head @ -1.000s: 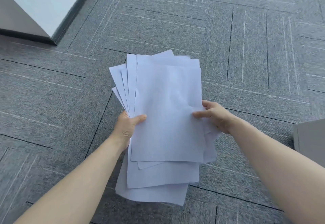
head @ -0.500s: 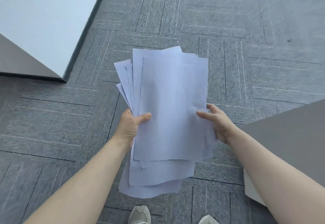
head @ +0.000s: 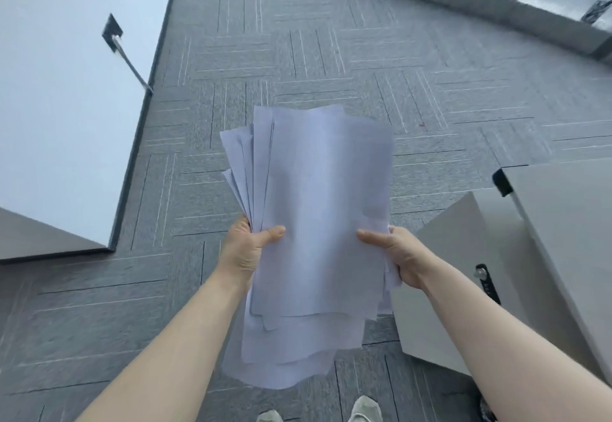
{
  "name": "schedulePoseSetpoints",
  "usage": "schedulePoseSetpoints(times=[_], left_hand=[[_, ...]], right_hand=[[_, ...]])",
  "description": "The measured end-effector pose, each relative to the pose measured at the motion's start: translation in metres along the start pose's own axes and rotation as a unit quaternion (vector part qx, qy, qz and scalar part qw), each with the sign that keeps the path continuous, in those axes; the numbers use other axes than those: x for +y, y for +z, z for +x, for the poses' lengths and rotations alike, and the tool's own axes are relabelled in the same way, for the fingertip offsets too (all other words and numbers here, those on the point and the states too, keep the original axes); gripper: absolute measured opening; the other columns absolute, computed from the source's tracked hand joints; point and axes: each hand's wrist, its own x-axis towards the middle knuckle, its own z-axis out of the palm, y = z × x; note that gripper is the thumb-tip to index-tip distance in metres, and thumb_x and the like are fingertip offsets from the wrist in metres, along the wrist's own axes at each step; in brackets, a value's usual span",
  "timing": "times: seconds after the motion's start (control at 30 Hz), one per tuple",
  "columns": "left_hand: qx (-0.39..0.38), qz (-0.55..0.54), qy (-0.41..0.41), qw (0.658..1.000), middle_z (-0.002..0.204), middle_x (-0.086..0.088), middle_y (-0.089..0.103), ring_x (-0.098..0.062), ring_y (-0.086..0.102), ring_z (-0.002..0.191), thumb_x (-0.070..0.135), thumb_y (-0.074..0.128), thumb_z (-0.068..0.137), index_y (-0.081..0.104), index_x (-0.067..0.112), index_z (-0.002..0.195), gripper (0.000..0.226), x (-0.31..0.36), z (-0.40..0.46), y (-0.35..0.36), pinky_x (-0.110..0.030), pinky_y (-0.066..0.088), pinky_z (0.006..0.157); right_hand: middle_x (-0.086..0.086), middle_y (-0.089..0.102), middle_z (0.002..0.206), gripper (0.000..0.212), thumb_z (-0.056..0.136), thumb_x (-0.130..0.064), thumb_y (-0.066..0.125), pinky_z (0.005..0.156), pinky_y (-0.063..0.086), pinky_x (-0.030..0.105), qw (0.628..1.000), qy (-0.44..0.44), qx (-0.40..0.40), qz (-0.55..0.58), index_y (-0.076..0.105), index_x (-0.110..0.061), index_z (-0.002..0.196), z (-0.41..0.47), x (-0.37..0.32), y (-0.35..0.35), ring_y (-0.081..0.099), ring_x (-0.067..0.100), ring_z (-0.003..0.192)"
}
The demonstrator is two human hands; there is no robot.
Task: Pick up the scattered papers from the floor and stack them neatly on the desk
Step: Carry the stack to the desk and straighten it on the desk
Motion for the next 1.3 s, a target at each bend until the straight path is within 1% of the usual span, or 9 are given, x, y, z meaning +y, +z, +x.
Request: schedulePoseSetpoints(times=[0.13,0.27,0.37,0.5,0.6,0.73,0.87,1.03,1.3], left_hand=[[-0.035,0.0,0.004,0.999,0.108,-0.015,0.073,-0.026,0.071,0.097,-0.003,0.073,0.072,0.062,-0.001,0.119,0.048,0.051,-0.016,0.033,-0.039,0.053,0.086],[-0.063,-0.024,-0.025,0.997,0.098,-0.018,0.074,-0.036,0.07,0.092,0.004,0.077,0.062,0.073,0.005,0.101,0.039,0.094,-0.031,0.072,-0.051,0.054,0.088],[-0.095,-0.003,-0.002,0.996,0.106,-0.022,0.072,-0.041,0.067,0.102,0.01,0.079,0.06,0.075,0.005,0.102,0.042,0.122,-0.042,0.109,-0.056,0.05,0.095],[-0.146,-0.003,0.014,0.989,0.096,-0.013,0.075,-0.03,0.072,0.086,0.007,0.076,0.062,0.072,0.003,0.104,0.042,0.149,-0.066,0.163,-0.04,0.056,0.076],[-0.176,0.0,0.025,0.984,0.101,-0.015,0.074,-0.029,0.072,0.086,0.003,0.075,0.065,0.069,-0.002,0.109,0.044,0.164,-0.085,0.204,-0.038,0.056,0.076],[-0.22,0.001,0.044,0.974,0.09,-0.011,0.075,-0.026,0.071,0.078,-0.001,0.074,0.068,0.072,0.003,0.1,0.032,0.182,-0.114,0.257,-0.039,0.058,0.073],[-0.281,0.029,0.091,0.955,0.083,-0.007,0.076,-0.023,0.07,0.073,0.003,0.074,0.064,0.076,0.01,0.086,0.023,0.204,-0.147,0.31,-0.035,0.058,0.07],[-0.345,0.072,0.133,0.926,0.079,-0.003,0.077,-0.02,0.071,0.072,-0.003,0.074,0.072,0.08,0.016,0.076,0.021,0.229,-0.189,0.371,-0.034,0.057,0.072],[-0.384,0.082,0.131,0.91,0.075,-0.004,0.076,-0.019,0.071,0.066,-0.004,0.076,0.065,0.08,0.016,0.073,0.021,0.23,-0.223,0.441,-0.032,0.058,0.066]], right_hand=[[0.016,0.077,0.098,0.018,0.083,-0.005,0.072,0.065,0.06,0.031,0.996,-0.057,0.058,-0.033,0.073,-0.002,0.101,-0.054,-0.046,-0.014,0.075,0.026,0.08],[0.015,0.077,0.092,0.011,0.081,-0.002,0.074,0.083,0.06,0.045,0.981,-0.14,0.131,-0.029,0.074,-0.001,0.092,-0.106,-0.083,-0.031,0.074,0.029,0.081],[0.006,0.077,0.075,0.008,0.081,0.003,0.071,0.073,0.061,0.039,0.966,-0.201,0.164,-0.009,0.073,-0.002,0.086,-0.148,-0.102,-0.045,0.072,0.02,0.066],[-0.002,0.074,0.064,0.012,0.08,0.007,0.07,0.057,0.058,0.026,0.938,-0.266,0.223,0.005,0.072,-0.005,0.077,-0.202,-0.119,-0.067,0.068,0.011,0.055],[0.006,0.074,0.074,0.003,0.079,0.001,0.074,0.067,0.057,0.036,0.915,-0.299,0.27,0.011,0.074,-0.001,0.081,-0.241,-0.124,-0.091,0.067,0.019,0.065],[0.019,0.074,0.085,0.017,0.073,-0.008,0.078,0.072,0.055,0.039,0.886,-0.336,0.314,0.051,0.073,0.0,0.087,-0.29,-0.13,-0.126,0.066,0.025,0.073],[0.004,0.077,0.085,0.018,0.08,-0.002,0.073,0.069,0.059,0.032,0.876,-0.364,0.304,0.091,0.071,-0.015,0.093,-0.33,-0.133,-0.17,0.072,0.02,0.074],[0.017,0.072,0.113,0.055,0.071,-0.016,0.074,0.077,0.06,0.037,0.884,-0.362,0.253,0.151,0.06,-0.009,0.124,-0.365,-0.132,-0.222,0.07,0.034,0.102],[0.016,0.074,0.108,0.045,0.071,-0.015,0.07,0.073,0.059,0.034,0.897,-0.343,0.214,0.177,0.064,-0.007,0.115,-0.414,-0.134,-0.28,0.072,0.03,0.096]])
